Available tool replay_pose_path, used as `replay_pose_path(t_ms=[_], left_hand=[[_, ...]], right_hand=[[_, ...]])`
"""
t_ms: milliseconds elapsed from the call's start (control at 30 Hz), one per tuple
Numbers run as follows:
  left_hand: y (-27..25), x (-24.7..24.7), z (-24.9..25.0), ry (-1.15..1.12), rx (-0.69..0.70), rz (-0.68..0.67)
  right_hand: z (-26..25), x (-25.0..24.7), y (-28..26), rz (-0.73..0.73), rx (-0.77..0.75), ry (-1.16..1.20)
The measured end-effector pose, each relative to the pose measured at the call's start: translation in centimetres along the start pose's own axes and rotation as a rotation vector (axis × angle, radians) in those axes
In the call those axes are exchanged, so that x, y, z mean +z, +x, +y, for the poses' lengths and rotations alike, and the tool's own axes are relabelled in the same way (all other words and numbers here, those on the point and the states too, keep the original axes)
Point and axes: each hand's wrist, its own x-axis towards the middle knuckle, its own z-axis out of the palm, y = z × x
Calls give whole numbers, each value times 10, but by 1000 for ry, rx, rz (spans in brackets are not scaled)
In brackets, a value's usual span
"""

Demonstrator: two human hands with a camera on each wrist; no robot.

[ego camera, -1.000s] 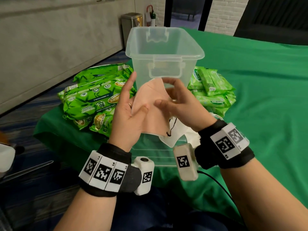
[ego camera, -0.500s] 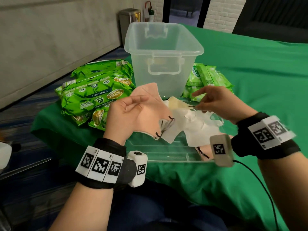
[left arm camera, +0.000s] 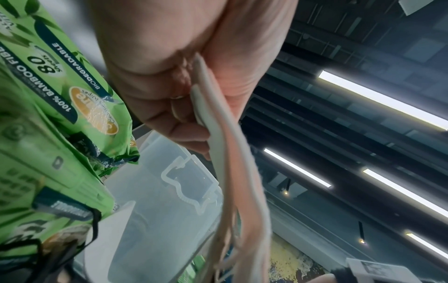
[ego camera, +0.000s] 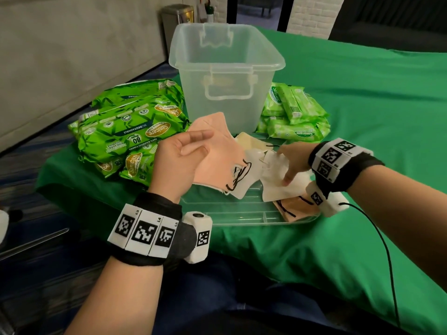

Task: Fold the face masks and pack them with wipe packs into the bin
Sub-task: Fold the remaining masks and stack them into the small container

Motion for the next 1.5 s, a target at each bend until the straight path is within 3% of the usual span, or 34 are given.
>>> replay_pose_path(t_ms=[400, 533, 733, 900, 1000, 1100, 1200, 1500], left_hand=[[-3, 1, 2, 4, -19, -6], [-1, -2, -3, 9, -47, 36], [0, 8, -3, 23, -103, 46], [-1, 13, -1, -104, -168, -12], [-5, 20, 3, -196, -138, -44], [-5, 27, 5, -306, -114, -27], [-2, 28, 4, -255, -90, 36], [10, 4, -4, -175, -86, 165]], right_hand=[[-8, -13, -1, 121, -5, 12], [6, -40, -20, 351, 12, 271], [7, -61, -52, 684, -85, 908], [-23, -55, -65, 576, -223, 1469], [-44, -47, -65, 464, -283, 1601], [-59, -35, -60, 399, -266, 1580], [-63, -25, -56, 384, -253, 1521], [-30, -31, -63, 574, -216, 1449]])
